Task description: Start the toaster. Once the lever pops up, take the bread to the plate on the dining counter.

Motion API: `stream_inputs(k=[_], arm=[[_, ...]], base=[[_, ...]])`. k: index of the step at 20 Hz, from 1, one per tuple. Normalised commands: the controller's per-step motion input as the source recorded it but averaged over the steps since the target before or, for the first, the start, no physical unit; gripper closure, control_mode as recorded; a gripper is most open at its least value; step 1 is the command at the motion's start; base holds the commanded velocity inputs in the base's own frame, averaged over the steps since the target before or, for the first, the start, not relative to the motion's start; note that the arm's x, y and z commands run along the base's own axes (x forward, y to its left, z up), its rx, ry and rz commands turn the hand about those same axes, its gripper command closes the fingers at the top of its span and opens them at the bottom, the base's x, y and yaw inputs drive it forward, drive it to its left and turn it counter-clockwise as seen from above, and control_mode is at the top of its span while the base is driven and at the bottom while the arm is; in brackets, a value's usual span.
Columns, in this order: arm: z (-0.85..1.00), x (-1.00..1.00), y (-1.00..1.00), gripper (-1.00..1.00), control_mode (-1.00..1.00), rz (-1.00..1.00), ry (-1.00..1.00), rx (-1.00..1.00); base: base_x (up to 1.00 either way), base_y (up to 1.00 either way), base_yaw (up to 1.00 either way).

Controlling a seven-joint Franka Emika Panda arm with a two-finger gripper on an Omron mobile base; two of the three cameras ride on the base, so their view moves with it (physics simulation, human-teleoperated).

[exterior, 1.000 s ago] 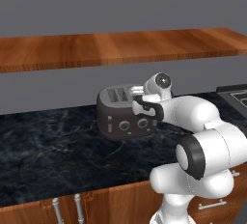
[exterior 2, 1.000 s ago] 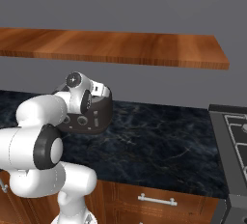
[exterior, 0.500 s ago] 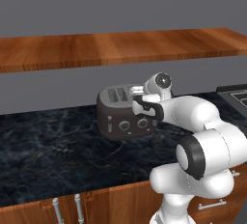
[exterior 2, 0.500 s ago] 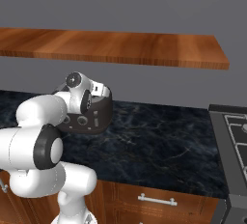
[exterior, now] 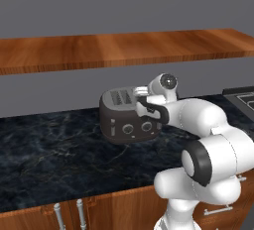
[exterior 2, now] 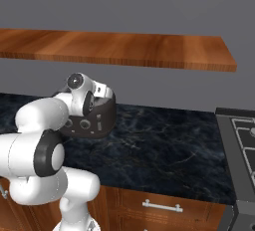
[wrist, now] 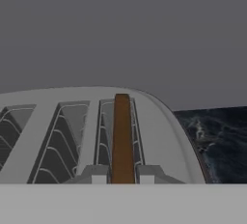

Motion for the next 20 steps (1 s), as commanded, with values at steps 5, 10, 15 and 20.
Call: stream_inputs(k=[5, 10, 15, 20], arm=[[0.35, -0.07, 0.00, 1.00, -1.00, 0.00, -0.05, 0.00], [0.27, -0.22, 0.00, 1.00, -1.00, 0.00, -0.07, 0.00], [0.24, -0.35, 0.00, 1.00, -1.00, 0.00, -0.10, 0.00], [0.17, -0.34, 0.00, 1.00, -1.00, 0.00, -0.15, 0.00]], base=[[0.00, 0.00, 0.00], [0.00, 0.00, 0.00], [0.00, 0.00, 0.00], [0.00, 0.00, 0.00]])
